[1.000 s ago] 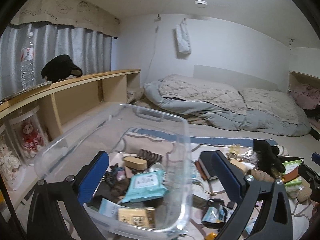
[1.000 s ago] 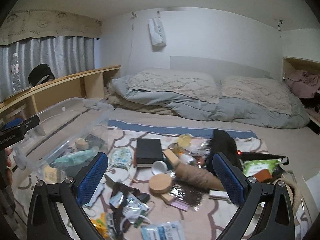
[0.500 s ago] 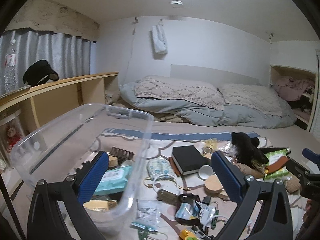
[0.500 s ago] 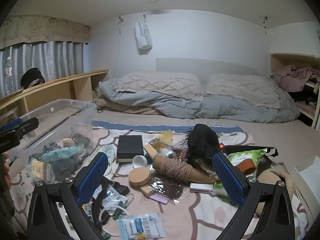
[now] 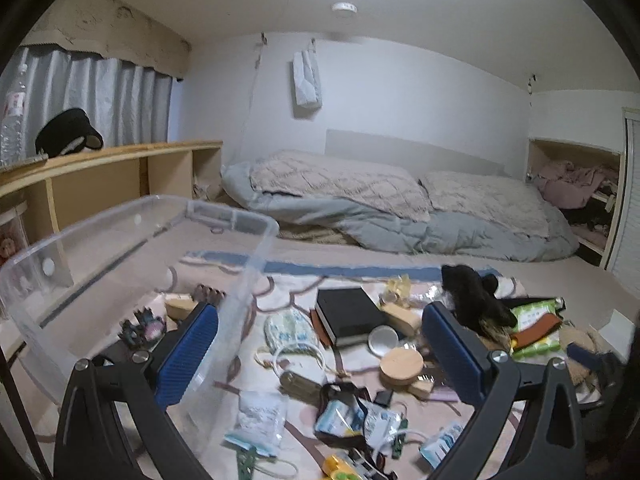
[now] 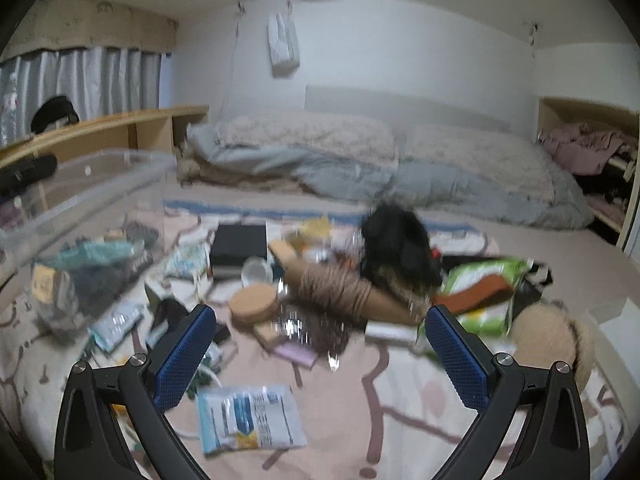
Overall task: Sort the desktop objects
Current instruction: 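Move the right tool over the white-and-blue medicine sachet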
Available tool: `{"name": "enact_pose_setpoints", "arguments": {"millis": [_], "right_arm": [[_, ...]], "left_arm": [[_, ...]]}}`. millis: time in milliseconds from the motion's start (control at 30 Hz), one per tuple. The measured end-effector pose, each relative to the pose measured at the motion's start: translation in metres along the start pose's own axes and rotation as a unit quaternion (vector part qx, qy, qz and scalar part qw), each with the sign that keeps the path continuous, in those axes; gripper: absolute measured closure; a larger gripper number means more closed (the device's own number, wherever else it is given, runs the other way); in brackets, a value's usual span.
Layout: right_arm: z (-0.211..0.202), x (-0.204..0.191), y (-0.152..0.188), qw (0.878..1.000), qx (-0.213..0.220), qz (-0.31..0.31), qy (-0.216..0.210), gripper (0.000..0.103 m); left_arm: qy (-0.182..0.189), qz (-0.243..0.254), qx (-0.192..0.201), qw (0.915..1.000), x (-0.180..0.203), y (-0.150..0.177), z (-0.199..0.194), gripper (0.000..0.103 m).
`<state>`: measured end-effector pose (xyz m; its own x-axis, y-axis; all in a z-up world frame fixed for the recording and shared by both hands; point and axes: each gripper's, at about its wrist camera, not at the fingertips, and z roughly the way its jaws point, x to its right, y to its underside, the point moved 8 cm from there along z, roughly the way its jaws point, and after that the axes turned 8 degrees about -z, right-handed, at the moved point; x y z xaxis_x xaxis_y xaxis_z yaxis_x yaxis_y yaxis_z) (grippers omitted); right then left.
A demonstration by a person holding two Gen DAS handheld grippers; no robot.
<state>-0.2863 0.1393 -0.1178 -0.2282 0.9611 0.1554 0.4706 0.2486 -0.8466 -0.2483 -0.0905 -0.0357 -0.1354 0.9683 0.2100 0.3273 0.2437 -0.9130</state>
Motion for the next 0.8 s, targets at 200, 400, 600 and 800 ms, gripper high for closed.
{"name": "enact_pose_setpoints", "arguments": {"millis": [200, 400, 600, 800], "right_arm": [[0.036, -0.012, 0.035, 0.998, -0.064, -0.009, -0.003, 0.0], [0.061, -0.024, 0.059, 0.993, -0.113, -0.02, -0.006, 0.0], [0.078, -0.027, 0.078, 0.984, -0.173, -0.034, -0.001, 0.0], [0.08, -0.022, 0.102, 0.977, -0.209, -0.001, -0.032, 0.0]], "left_arm": [[0.003, 0.03, -0.02, 0.9994, 0.015, 0.028, 0.004, 0.0], [-0.018, 0.061, -0.041, 0.9971, 0.017, 0.062, 0.008, 0.0], [-0.029, 0.063, -0.069, 0.9952, 0.008, 0.088, 0.012, 0.0], [-0.048, 0.044, -0.121, 0.9905, -0.015, 0.123, 0.011, 0.0]]}}
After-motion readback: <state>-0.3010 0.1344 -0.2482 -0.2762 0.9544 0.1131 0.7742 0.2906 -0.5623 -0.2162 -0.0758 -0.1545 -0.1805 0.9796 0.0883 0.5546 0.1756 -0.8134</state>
